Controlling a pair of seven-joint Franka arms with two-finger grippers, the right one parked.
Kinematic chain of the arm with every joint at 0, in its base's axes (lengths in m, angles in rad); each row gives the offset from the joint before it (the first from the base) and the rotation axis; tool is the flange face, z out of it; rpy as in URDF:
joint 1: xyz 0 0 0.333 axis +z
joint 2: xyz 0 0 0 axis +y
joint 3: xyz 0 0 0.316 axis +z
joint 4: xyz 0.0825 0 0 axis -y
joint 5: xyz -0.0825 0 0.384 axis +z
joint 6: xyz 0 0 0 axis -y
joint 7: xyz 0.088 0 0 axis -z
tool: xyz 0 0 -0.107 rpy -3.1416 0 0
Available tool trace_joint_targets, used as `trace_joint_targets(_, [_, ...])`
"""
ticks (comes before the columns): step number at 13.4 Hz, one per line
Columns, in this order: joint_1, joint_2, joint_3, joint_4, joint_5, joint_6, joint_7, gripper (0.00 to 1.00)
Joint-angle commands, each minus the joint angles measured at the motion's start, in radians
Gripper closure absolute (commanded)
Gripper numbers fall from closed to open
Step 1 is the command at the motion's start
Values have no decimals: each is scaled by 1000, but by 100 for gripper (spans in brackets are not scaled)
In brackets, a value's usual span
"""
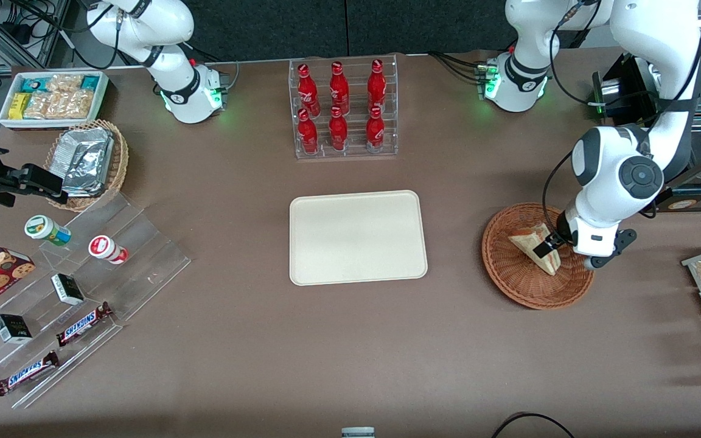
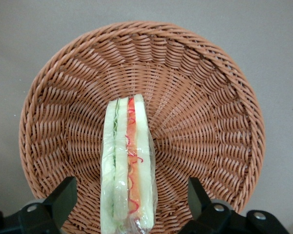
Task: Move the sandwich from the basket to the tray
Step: 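Close the left gripper on the wrapped sandwich's edge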
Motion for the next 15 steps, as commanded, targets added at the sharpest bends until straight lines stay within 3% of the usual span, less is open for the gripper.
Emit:
trace_joint_targets(1, [-7, 11, 3, -27, -7, 23, -15, 0])
trace_joint_targets(9, [-7, 49, 3, -64, -7, 77, -17, 0])
trace_joint_targets(10, [-7, 52, 3, -64, -5, 74, -17, 7])
trace_joint_targets(11, [-7, 51, 1, -64, -7, 71, -21, 43])
trace_joint_targets(12, [-8, 52, 1, -59, -5, 71, -38, 91])
trace_joint_targets(13, [-14, 51, 1, -56, -5, 69, -40, 100])
trace_joint_targets(15, [-30, 44, 1, -41, -5, 60, -38, 100])
